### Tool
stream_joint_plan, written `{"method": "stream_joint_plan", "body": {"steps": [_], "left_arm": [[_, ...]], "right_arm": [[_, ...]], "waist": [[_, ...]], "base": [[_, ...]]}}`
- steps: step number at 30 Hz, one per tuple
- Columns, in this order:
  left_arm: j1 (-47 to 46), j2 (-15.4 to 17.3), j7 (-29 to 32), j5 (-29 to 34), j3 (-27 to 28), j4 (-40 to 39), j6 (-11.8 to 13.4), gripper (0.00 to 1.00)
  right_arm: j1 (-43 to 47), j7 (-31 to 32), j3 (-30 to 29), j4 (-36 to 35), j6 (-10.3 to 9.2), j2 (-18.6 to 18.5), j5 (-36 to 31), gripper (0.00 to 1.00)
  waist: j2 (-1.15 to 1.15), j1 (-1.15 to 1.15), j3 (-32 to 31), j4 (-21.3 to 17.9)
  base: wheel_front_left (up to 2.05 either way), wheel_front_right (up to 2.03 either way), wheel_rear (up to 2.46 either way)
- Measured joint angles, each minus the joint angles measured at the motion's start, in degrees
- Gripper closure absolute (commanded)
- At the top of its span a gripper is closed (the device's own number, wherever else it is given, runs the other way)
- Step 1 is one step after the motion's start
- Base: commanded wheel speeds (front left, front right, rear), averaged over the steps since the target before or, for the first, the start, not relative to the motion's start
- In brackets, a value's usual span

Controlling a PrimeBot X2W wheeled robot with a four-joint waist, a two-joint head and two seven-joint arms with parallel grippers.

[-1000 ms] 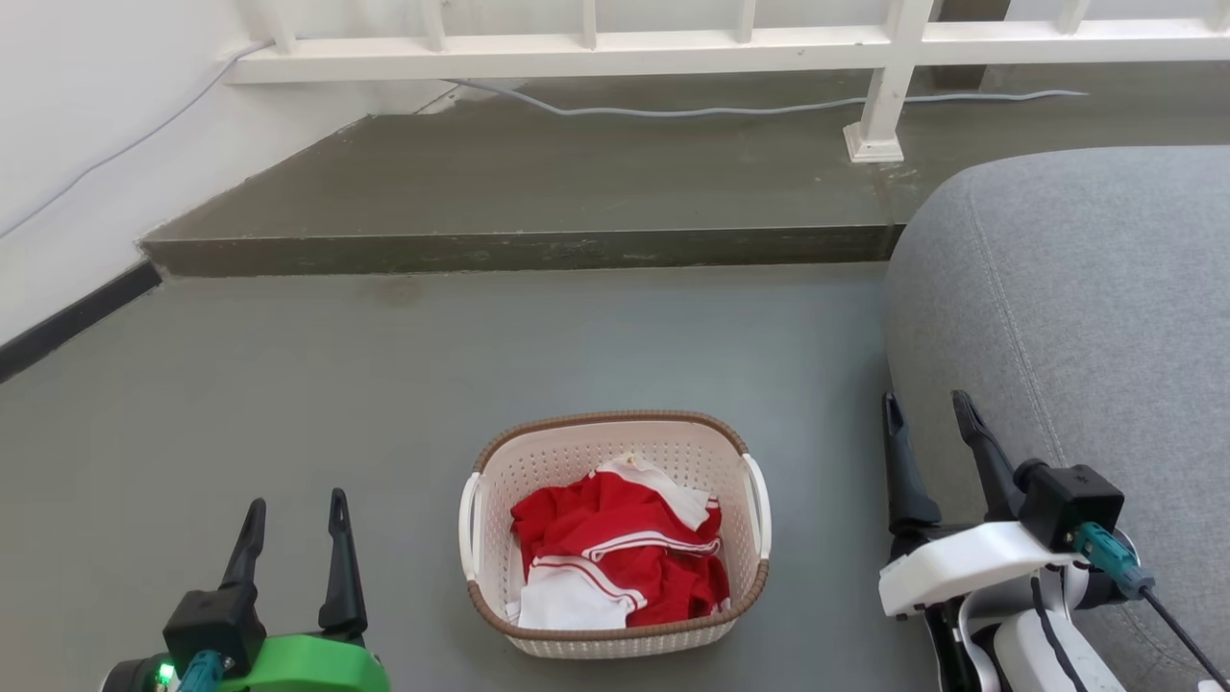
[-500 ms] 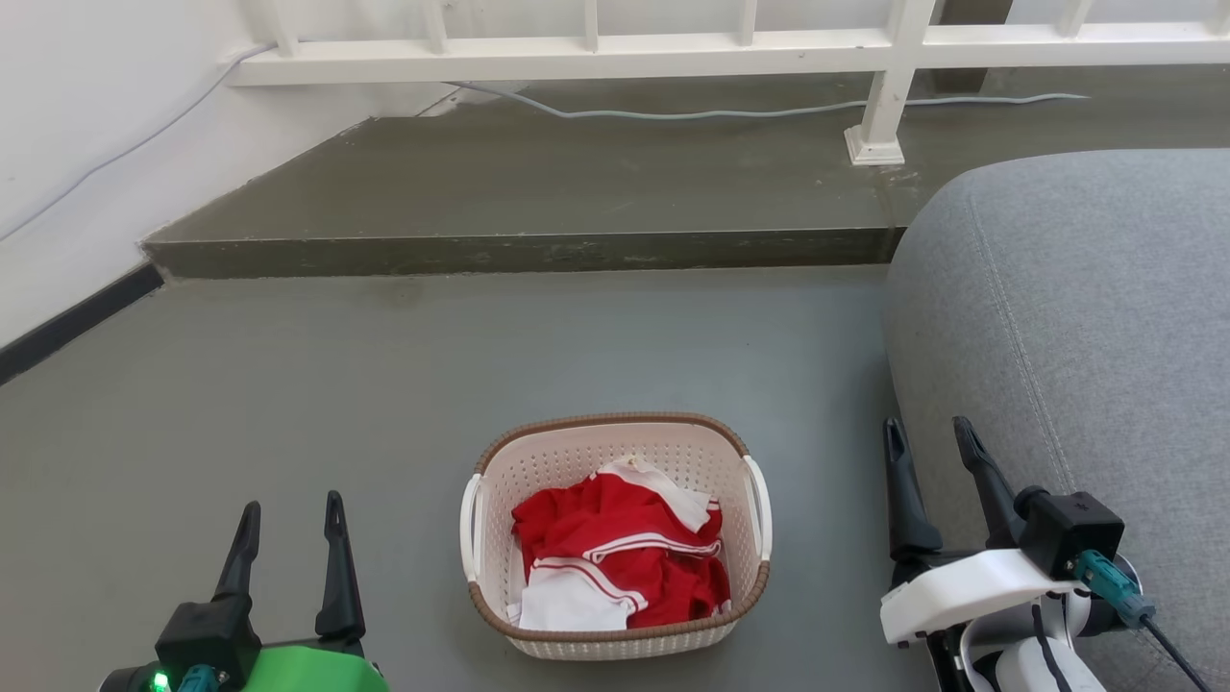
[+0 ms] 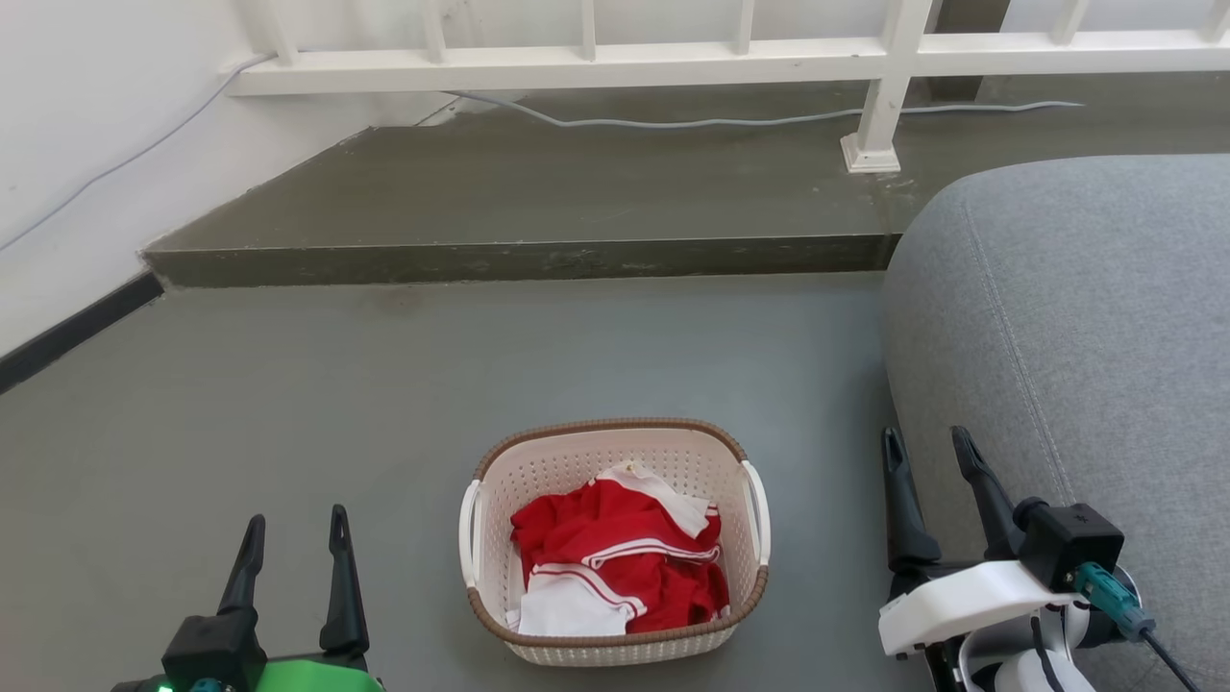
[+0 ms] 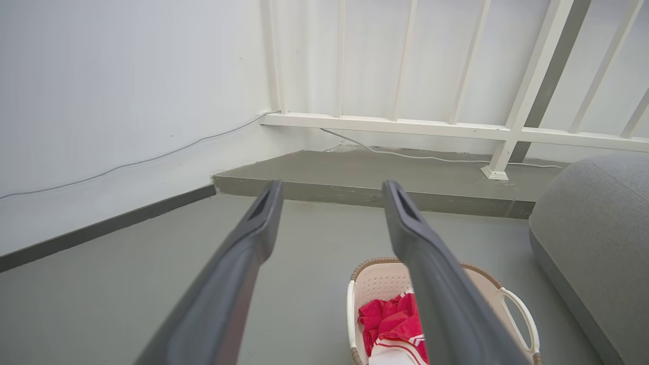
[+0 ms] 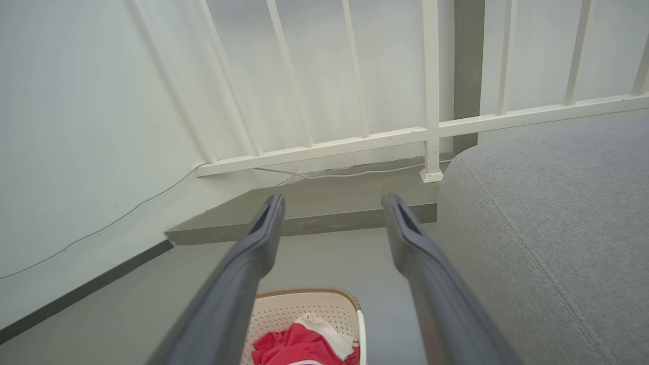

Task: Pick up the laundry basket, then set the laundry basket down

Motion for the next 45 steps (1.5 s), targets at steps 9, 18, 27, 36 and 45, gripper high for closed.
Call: {"method": "stream_joint_plan", "body": {"steps": [9, 18, 27, 36, 45], "left_arm": [[1.03, -0.2, 0.13, 0.11, -0.33, 0.79, -1.01, 1.0], [1.77, -1.09, 0.34, -1.74, -1.03, 3.61, -1.01, 1.0], [2.16, -1.11, 0.86, -8.92, -1.37, 2.45, -2.3, 1.0], [1.99, -1.12, 2.57, -16.79, 0.03, 2.56, -2.94, 1.0], [1.62, -0.91, 4.01, -23.99, 1.18, 3.36, -3.74, 1.0]], "right_arm": [[0.99, 0.02, -0.11, 0.3, -0.01, 0.18, -0.3, 1.0], [3.43, 0.09, 0.58, 2.38, 0.01, 0.54, 1.51, 1.0], [3.91, 0.27, -0.01, 0.77, 1.04, 0.55, 8.69, 1.0], [3.83, 1.89, -2.2, 0.7, 1.56, 0.52, 16.57, 1.0], [3.12, 3.37, -3.8, 0.8, 2.53, -0.2, 23.86, 1.0]], "waist": [[0.0, 0.0, -0.17, 0.01], [0.0, 0.0, -0.13, -0.01], [0.0, 0.0, 0.01, -0.02], [0.0, 0.0, 0.06, -0.04], [0.0, 0.0, 0.09, -0.07]], "base": [[0.0, 0.0, 0.0], [0.0, 0.0, 0.0], [0.0, 0.0, 0.0], [0.0, 0.0, 0.0], [0.0, 0.0, 0.0]]}}
